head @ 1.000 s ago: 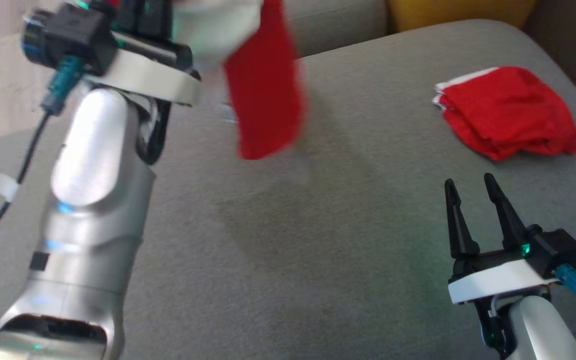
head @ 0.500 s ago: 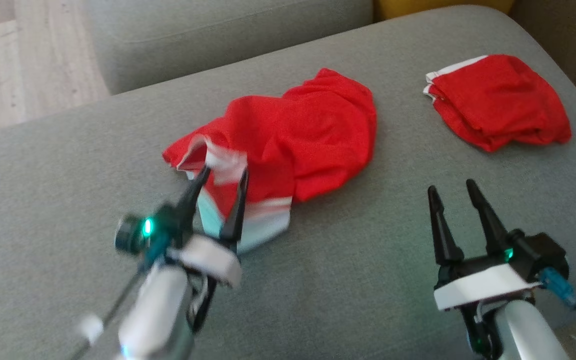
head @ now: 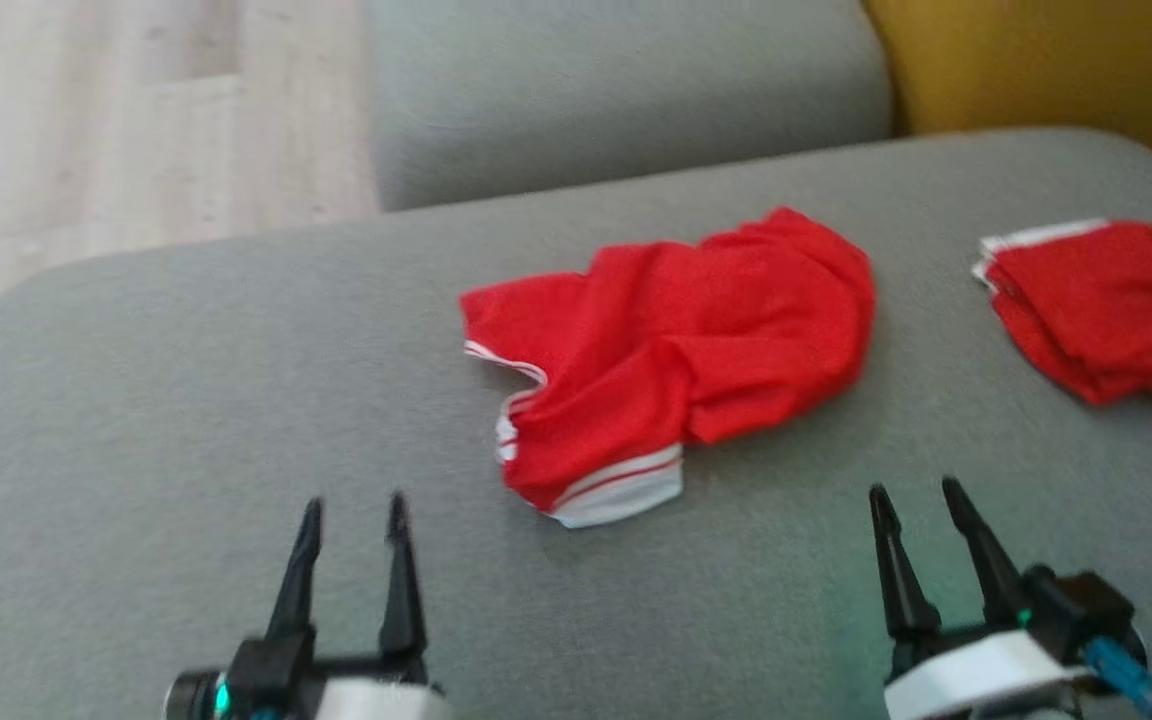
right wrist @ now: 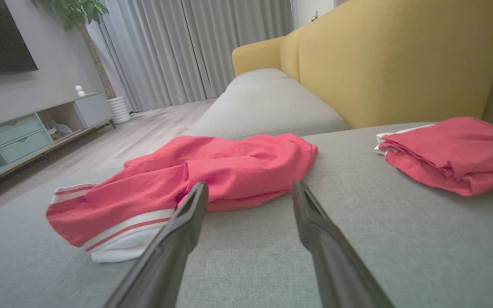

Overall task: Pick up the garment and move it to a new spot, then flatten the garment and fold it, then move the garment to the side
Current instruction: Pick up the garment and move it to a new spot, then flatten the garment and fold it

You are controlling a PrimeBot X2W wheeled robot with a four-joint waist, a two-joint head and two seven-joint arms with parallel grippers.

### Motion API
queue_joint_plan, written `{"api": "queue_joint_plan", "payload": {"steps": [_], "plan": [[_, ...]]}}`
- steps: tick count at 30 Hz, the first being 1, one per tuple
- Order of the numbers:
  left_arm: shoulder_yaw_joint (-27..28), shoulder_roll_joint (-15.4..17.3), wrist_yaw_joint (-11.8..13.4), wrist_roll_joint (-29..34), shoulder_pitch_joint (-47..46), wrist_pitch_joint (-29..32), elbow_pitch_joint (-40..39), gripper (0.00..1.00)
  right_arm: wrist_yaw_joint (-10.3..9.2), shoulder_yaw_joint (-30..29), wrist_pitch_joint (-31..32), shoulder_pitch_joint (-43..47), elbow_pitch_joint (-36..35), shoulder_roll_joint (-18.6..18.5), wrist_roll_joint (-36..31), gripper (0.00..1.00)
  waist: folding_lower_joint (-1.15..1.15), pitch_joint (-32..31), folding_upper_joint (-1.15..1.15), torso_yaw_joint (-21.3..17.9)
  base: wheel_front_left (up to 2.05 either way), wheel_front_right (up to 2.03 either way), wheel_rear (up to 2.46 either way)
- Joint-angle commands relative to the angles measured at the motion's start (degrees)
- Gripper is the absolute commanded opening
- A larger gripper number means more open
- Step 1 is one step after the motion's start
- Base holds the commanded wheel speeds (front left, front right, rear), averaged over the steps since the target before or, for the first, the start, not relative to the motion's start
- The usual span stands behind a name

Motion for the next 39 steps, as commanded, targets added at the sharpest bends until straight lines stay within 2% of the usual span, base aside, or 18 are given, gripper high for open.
{"api": "queue_joint_plan", "payload": {"steps": [1,6,11,39], "plan": [[2.3,0.0,0.7,0.6,-0.4,-0.5,-2.8,1.0,0.39,1.0,-0.4,-0.4,-1.8,0.1,0.1,1.0,0.0,-2.9,0.0,3.1,0.0,0.0,0.0],[3.0,0.0,2.3,2.5,4.9,-0.5,-6.5,1.0,0.39,-0.2,-0.4,2.6,-2.7,0.4,-0.1,1.0,0.0,-5.2,0.0,5.7,0.0,0.0,0.0],[3.0,0.0,2.2,3.2,7.9,-0.5,-6.7,1.0,0.39,-0.9,-0.4,4.8,-3.4,0.7,-0.3,1.0,0.0,-6.8,0.0,6.9,0.0,0.0,0.0],[1.8,0.0,0.7,4.4,8.6,-0.5,-4.1,1.0,0.39,-1.1,-0.4,6.4,-3.6,1.3,-0.7,1.0,0.0,-7.4,0.0,6.7,0.0,0.0,0.0]]}}
